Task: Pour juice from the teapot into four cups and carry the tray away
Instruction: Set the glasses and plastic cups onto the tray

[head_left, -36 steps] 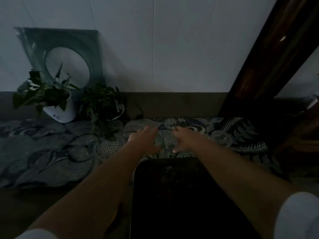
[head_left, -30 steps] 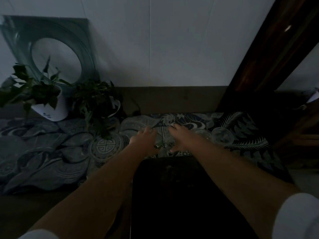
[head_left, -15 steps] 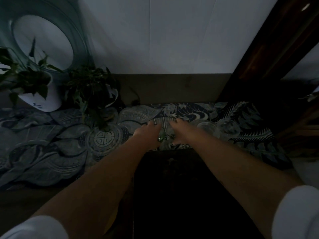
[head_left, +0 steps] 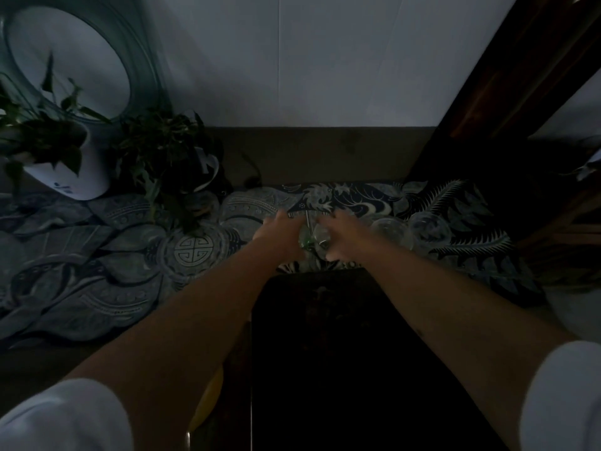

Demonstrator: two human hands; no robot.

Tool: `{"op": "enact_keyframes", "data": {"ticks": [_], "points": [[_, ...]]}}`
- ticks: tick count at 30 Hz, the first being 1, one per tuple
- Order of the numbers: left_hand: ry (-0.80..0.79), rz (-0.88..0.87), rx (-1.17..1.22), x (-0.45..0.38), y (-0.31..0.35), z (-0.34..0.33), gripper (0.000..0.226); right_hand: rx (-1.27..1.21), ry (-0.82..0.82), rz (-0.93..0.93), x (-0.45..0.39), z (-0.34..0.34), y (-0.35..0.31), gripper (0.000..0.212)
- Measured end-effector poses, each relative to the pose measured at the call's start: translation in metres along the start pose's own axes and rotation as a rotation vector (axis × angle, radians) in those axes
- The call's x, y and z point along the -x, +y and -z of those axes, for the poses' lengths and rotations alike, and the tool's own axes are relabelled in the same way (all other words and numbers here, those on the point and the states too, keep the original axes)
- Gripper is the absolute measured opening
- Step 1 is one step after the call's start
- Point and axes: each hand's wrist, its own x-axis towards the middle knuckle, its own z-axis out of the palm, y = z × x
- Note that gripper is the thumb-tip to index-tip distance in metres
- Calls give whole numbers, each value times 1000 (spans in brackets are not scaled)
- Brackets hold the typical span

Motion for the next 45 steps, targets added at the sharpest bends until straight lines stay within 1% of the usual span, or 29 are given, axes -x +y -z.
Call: {"op": "enact_keyframes", "data": {"ticks": [5,9,14,17,23,26,30,35,45], "points": [[36,6,-19,22,2,14,83,-17,26,45,19,14,3,88],[49,-26,-33,46,13,15,85,12,39,58,44,19,6,98],[39,-51,-39,79,32,5,86,78,48,45,82,13,12,98],[27,-38,-30,99,45,-5,86,112,56,92,108,4,21,90],[52,-34,2,140,79,-31,91,113,48,179,158,-15,46,88],[16,-36,24,156,97,-48,95,61,1,215,180,-29,61,87],[-31,-13,38,177,121,-72,96,98,-81,194,201,-49,76,91],[-80,10,44,196,141,-100,95,92,-154,211,224,-71,90,89],[-86,50,57,223,167,-132,94,53,-138,177,260,-99,108,90]]}}
